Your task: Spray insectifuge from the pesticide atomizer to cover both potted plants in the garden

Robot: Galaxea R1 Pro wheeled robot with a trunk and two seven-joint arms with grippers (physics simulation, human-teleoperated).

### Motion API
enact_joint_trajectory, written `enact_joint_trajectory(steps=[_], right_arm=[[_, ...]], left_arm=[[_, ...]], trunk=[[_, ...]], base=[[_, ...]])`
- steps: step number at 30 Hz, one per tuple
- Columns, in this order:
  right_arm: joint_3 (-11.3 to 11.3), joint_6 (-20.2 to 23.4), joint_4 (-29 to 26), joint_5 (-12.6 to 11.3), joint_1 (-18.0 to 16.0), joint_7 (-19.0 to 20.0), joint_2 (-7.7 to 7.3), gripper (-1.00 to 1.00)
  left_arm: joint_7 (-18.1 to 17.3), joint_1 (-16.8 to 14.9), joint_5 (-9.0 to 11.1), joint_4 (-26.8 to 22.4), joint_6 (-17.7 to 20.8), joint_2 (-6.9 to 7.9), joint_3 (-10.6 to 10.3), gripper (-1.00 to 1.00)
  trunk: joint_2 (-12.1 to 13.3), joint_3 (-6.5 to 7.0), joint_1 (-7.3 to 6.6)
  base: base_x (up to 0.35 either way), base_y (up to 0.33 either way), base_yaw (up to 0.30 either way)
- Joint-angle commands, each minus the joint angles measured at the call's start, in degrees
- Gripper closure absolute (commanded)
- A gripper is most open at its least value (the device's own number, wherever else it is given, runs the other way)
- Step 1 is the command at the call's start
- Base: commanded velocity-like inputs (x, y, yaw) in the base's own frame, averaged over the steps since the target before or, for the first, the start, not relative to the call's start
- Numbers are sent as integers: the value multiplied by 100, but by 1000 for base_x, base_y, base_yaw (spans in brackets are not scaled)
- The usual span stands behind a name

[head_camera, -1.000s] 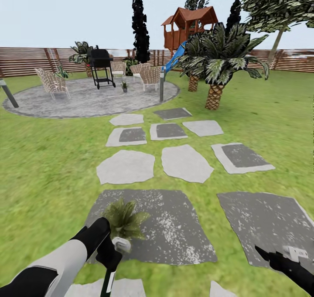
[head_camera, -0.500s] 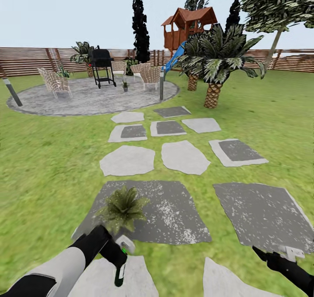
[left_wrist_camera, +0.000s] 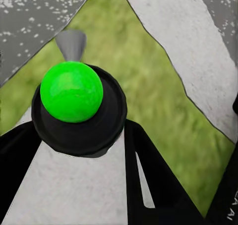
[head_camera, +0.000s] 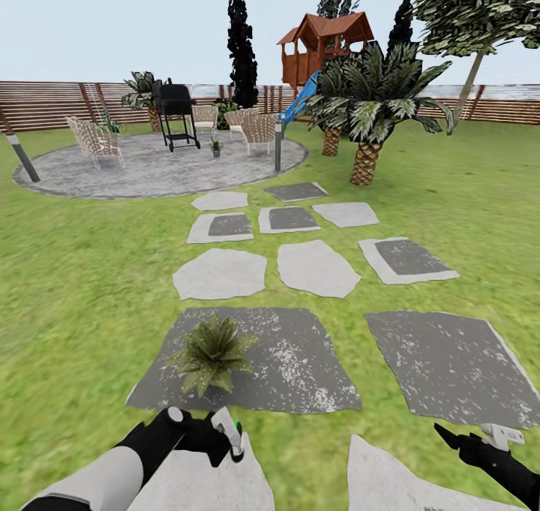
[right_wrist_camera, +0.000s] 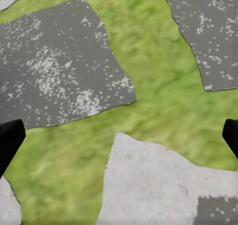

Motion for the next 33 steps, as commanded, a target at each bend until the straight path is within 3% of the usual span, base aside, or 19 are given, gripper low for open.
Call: enact_joint_trajectory(steps=[1, 7, 9, 12, 15, 20, 24, 27, 29, 33], right_arm=[[-40, 25, -7, 22, -9, 43, 1, -100], [-47, 25, -7, 14, -9, 41, -1, -100], [-47, 27, -8, 14, -9, 41, -1, -100], [-47, 31, -7, 11, -9, 43, 1, -100], [-47, 33, -7, 6, -9, 36, 1, -100], [-53, 34, -13, 13, -9, 35, -5, -100], [-23, 31, -31, 24, -9, 43, 2, -100], [20, 33, -34, 36, -9, 69, 3, -100], [224, 34, -39, 34, -9, 83, 3, -100], [1446, 33, -113, 4, -12, 126, 3, -100]], left_arm=[[-17, 0, -49, -9, -54, 1, 19, 100], [-15, 2, -11, -2, -289, 4, 26, 100], [-15, 2, 114, -2, -299, 5, 28, 100], [16, 2, 464, -2, -310, 10, 29, 100], [201, 4, 631, -2, -315, 17, 25, 100], [306, 10, 667, 3, -343, 15, 23, 100], [313, 78, 670, 92, -914, 4, 21, 100], [302, 115, 660, 238, -1073, -1, 14, 100], [285, 121, 658, 263, -1098, -2, 13, 100], [173, 125, 635, 272, -1113, -2, 4, 100]], trunk=[[-2, -5, -1], [-2, -5, -1], [-2, -5, -1], [-2, -5, -1], [-2, -5, -1], [-2, -5, -1], [-2, -5, -1], [-2, -5, -1], [-2, -5, -1], [-2, -5, -1]], base=[[0, 0, 0], [0, 0, 0], [0, 0, 0], [0, 0, 0], [0, 0, 0], [0, 0, 0], [0, 0, 0], [0, 0, 0], [0, 0, 0], [0, 0, 0]])
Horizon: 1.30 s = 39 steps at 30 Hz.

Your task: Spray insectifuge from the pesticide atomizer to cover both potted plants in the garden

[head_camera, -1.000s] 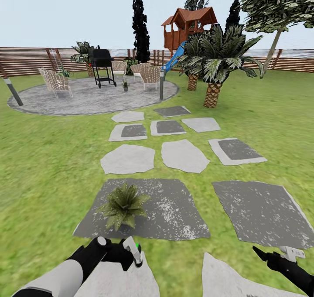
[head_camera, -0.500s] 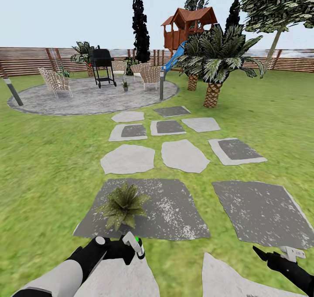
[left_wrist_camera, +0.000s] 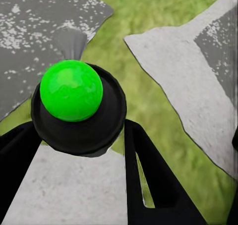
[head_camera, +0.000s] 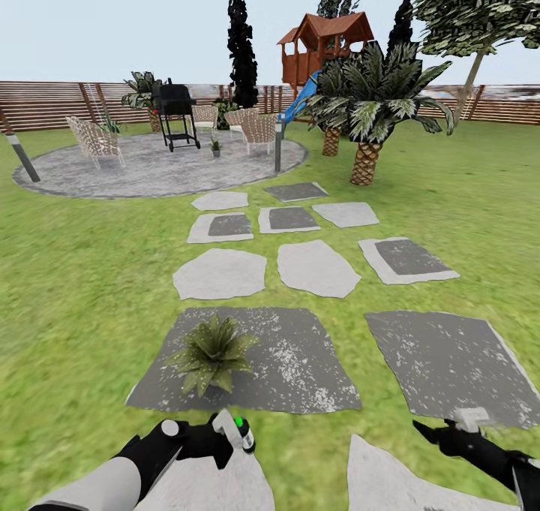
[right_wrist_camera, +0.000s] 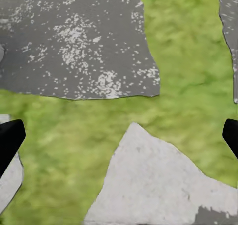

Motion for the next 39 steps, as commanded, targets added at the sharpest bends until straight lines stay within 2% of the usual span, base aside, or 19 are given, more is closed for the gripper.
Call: enact_joint_trajectory(steps=[1, 2, 4, 5, 6, 8, 9, 11, 13, 15, 18, 19, 24, 27, 31, 32, 34, 35, 39], right_arm=[[317, 38, -86, 20, -7, 65, 0, -100], [702, 56, -262, 8, -6, 86, 2, -100], [1177, 87, -696, -7, -5, 108, 5, -100], [1325, 93, -755, -10, -7, 113, 8, -100], [1672, 101, -806, -12, -8, 123, 10, -100], [2617, 169, -852, -13, -6, 230, 16, -100], [2920, 251, -858, -13, -7, 265, 23, -100], [3478, 565, -865, -14, -7, 331, 118, -100], [3761, 704, -867, -14, -8, 559, 267, -100], [3932, 769, -869, -14, -6, 1097, 499, -100], [3994, 793, -872, -14, -8, 1606, 619, -100], [4008, 797, -873, -14, -7, 1720, 640, 100], [4226, 801, -887, -14, -6, 1835, 696, 100], [4473, 801, -907, -14, -11, 1839, 870, 100], [4678, 801, -954, -14, -8, 1845, 1115, 100], [4749, 801, -960, -14, -9, 1845, 1142, 100], [5037, 801, -981, -14, -6, 1841, 1185, 100], [5105, 801, -992, -14, -8, 1840, 1233, 100], [5176, 801, -1078, -14, -9, 1840, 1368, 100]], left_arm=[[-99, -2, -50, -5, -31, 0, -1, 100], [-294, -2, -59, -10, -32, 0, -6, 100], [-861, -2, -75, -25, -25, 11, -7, 100], [-975, -2, -89, -29, -25, 10, -19, 100], [-1077, -2, -157, -35, -22, 10, -64, 100], [-1173, -7, -488, -53, 13, -6, -181, 100], [-1195, -10, -647, -58, 79, -11, -203, 100], [-1384, -18, -1057, -69, 488, -15, -228, 100], [-1769, -24, -1286, -211, 785, -17, -236, 100], [-2366, -27, -1412, -577, 961, -14, -239, 100], [-2959, -28, -1460, -914, 1165, -7, -240, 100], [-3103, -32, -1470, -990, 1228, -8, -242, 100], [-3475, -52, -1483, -1070, 1290, -21, -254, 100], [-3530, -54, -1491, -1077, 1288, -116, -281, 100], [-3532, -55, -1993, -1078, 1302, -300, -383, 100], [-3532, -55, -2051, -1078, 1306, -319, -386, 100], [-3532, -59, -2134, -1078, 1323, -362, -389, 100], [-3532, -61, -2151, -1078, 1326, -371, -390, 100], [-3534, -62, -2177, -1078, 1475, -384, -395, 100]], trunk=[[-2, -5, -1], [-2, -5, -1], [-2, -5, -1], [-2, -5, -1], [-2, -5, -1], [-2, -5, -1], [-2, -5, -1], [-2, -5, -1], [-2, -5, -1], [-2, -5, -1], [-2, -5, -1], [-2, -5, -1], [-2, -5, -1], [-2, -5, -1], [-2, -5, -1], [-2, -5, -1], [-2, -5, -1], [-2, -5, -1], [-2, -5, -1]], base=[[0, 0, 0], [0, 0, 0], [0, 0, 0], [0, 0, 0], [0, 0, 0], [0, 0, 0], [0, 0, 0], [0, 0, 0], [0, 0, 0], [0, 0, 0], [0, 0, 0], [0, 0, 0], [0, 0, 0], [0, 0, 0], [0, 0, 0], [0, 0, 0], [0, 0, 0], [0, 0, 0], [0, 0, 0]])
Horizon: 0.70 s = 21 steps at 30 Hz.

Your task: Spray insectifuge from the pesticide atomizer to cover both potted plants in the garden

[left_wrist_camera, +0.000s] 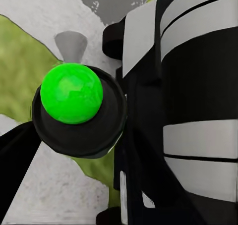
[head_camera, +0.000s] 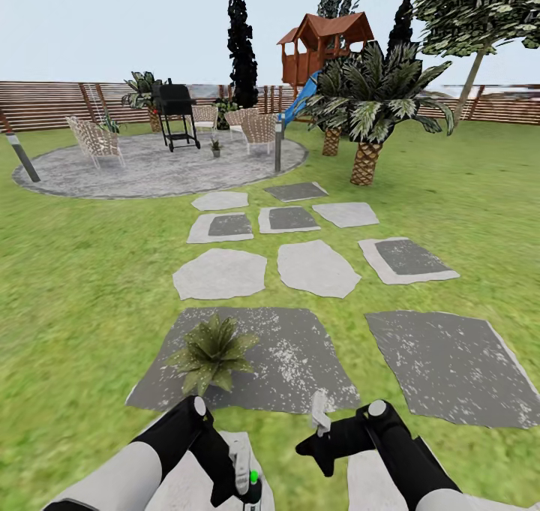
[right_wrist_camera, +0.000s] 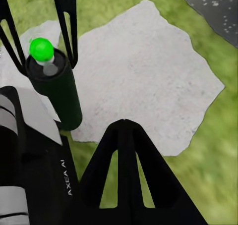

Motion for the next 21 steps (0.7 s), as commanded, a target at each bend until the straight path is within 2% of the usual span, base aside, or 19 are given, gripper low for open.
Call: enact_joint_trajectory(steps=[1, 5, 7, 10, 13, 16, 21], right_arm=[[4, 60, -28, 14, -3, 25, 14, 100], [22, 60, -48, 14, -2, 25, 48, 100], [24, 60, -54, 14, -1, 25, 111, 100], [26, 60, -87, 14, -2, 27, 185, 100], [28, 62, -160, 13, -2, 32, 208, 100], [32, 61, -175, 14, -2, 29, 227, 100], [36, 61, -179, 14, -4, 27, 276, 100]], left_arm=[[-20, 0, -18, -9, 127, -2, -2, 100], [-19, -1, -20, -11, 233, -8, -3, 100], [-3, -2, -20, -89, 262, -8, -6, 100], [13, 0, -20, -261, 499, -22, -8, 100], [89, 1, -20, -327, 661, -75, -9, 100], [339, 0, -13, -336, 688, -145, -9, 100], [475, -1, -12, -340, 694, -263, -9, 100]], trunk=[[-2, -5, -1], [-2, -5, -1], [-2, -5, -1], [-2, -5, -1], [-2, -5, -1], [-2, -5, -1], [-2, -5, -1]], base=[[0, 0, 0], [0, 0, 0], [0, 0, 0], [0, 0, 0], [0, 0, 0], [0, 0, 0], [0, 0, 0]])
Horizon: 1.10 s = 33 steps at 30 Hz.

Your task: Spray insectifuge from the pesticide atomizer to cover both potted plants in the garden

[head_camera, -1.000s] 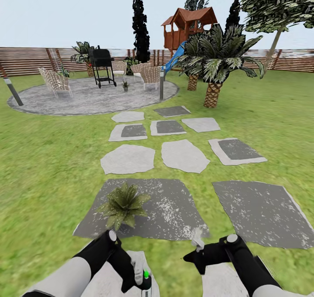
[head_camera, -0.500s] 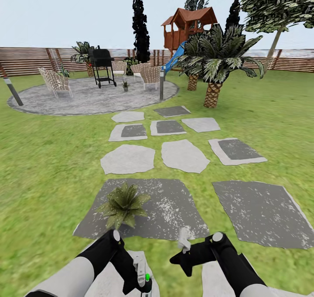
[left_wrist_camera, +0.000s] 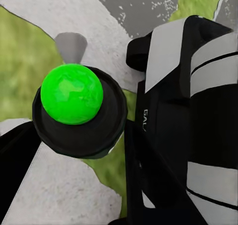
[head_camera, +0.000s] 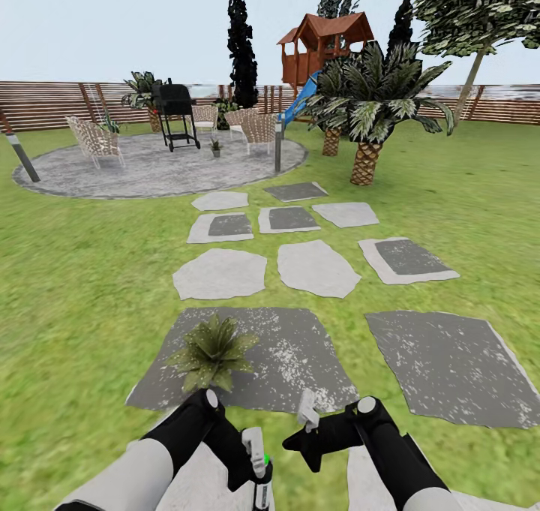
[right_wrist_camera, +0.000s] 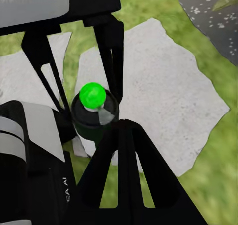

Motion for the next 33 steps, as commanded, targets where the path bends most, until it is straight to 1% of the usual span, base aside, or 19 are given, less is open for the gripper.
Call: enact_joint_trajectory(steps=[1, 3, 6, 12, 16, 28, 33], right_arm=[[38, 60, -10, 14, 0, 24, 5, 100], [166, 60, -10, 14, 2, 24, 7, 100], [266, 60, -10, 13, -1, 23, 8, 100], [281, 59, -10, 13, 0, 23, 8, 100], [284, 59, -10, 13, -3, 23, 8, 100], [283, 59, -10, 11, 0, 15, 8, 100], [284, 59, -10, 12, -3, 17, 8, 100]], left_arm=[[-10, -2, -11, -10, 61, -13, -5, 100], [2, -1, -11, -11, 61, -25, -5, 100], [7, 0, -4, -12, 56, -55, -7, 100], [-9, 2, 6, -13, 36, -76, -11, 100], [-10, 1, 14, -13, 28, -142, -14, 100], [-19, -2, 23, -98, 26, -196, -6, 100], [-19, -2, 24, -100, 29, -257, -6, 100]], trunk=[[-2, -5, -1], [-2, -5, -1], [-2, -5, -1], [-2, -5, -1], [-2, -5, -1], [-2, -5, -1], [-2, -5, -1]], base=[[0, 0, 0], [0, 0, 0], [0, 0, 0], [0, 0, 0], [0, 0, 0], [0, 0, 0], [0, 0, 0]])
